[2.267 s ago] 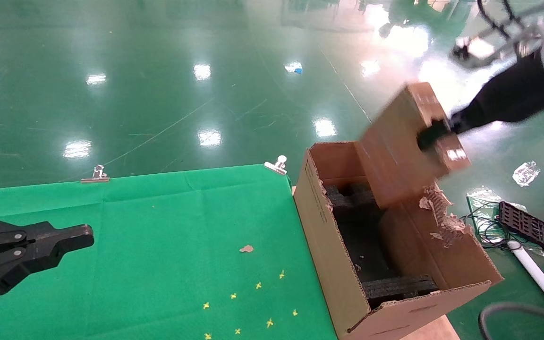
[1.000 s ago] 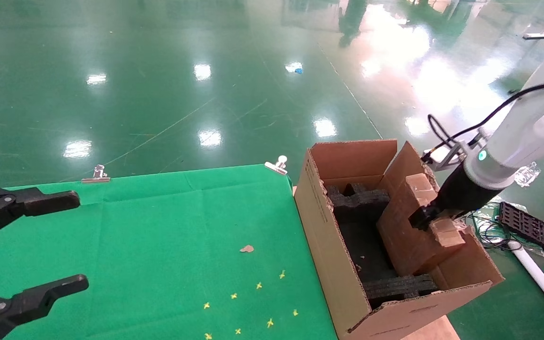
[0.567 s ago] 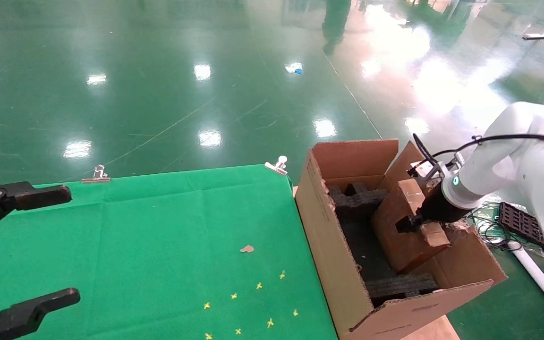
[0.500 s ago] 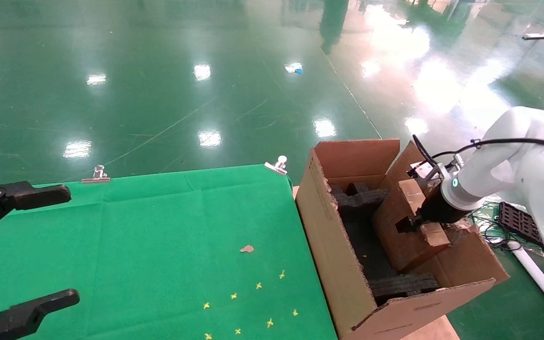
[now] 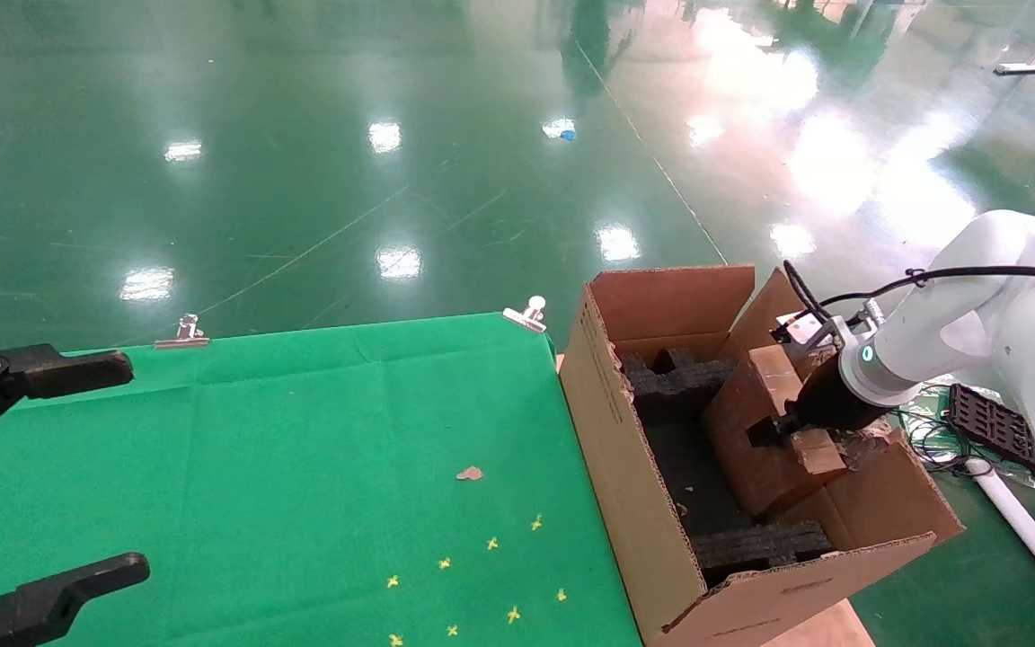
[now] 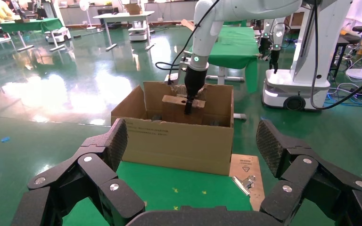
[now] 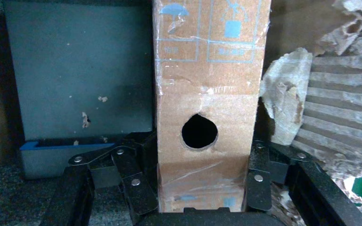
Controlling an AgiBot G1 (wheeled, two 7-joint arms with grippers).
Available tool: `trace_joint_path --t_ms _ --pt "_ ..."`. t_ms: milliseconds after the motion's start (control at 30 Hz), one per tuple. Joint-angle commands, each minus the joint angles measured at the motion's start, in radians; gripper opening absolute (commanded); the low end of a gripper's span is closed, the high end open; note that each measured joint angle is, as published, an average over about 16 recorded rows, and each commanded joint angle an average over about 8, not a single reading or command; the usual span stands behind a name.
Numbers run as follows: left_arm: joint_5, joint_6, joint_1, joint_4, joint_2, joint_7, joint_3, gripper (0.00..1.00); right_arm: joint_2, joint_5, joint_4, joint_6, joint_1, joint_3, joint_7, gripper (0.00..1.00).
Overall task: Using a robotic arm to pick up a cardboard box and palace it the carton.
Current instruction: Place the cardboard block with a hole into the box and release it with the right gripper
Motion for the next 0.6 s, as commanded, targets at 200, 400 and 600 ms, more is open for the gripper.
trace_joint_path --t_ms 200,400,600 --pt "0.000 0.000 0.000 0.000 0.000 0.000 0.000 1.00 -0.006 -0.007 -0.007 -0.021 0.008 -0.005 -0.004 1.00" --pt "0.000 0.000 0.000 0.000 0.000 0.000 0.001 1.00 -0.011 -0.013 -0.012 -0.036 0.020 -0.009 -0.005 1.00" --pt "-0.001 0.000 0.000 0.000 0.000 0.001 0.001 1.00 -0.015 -0.016 -0.015 -0.050 0.043 -0.011 -0.008 1.00"
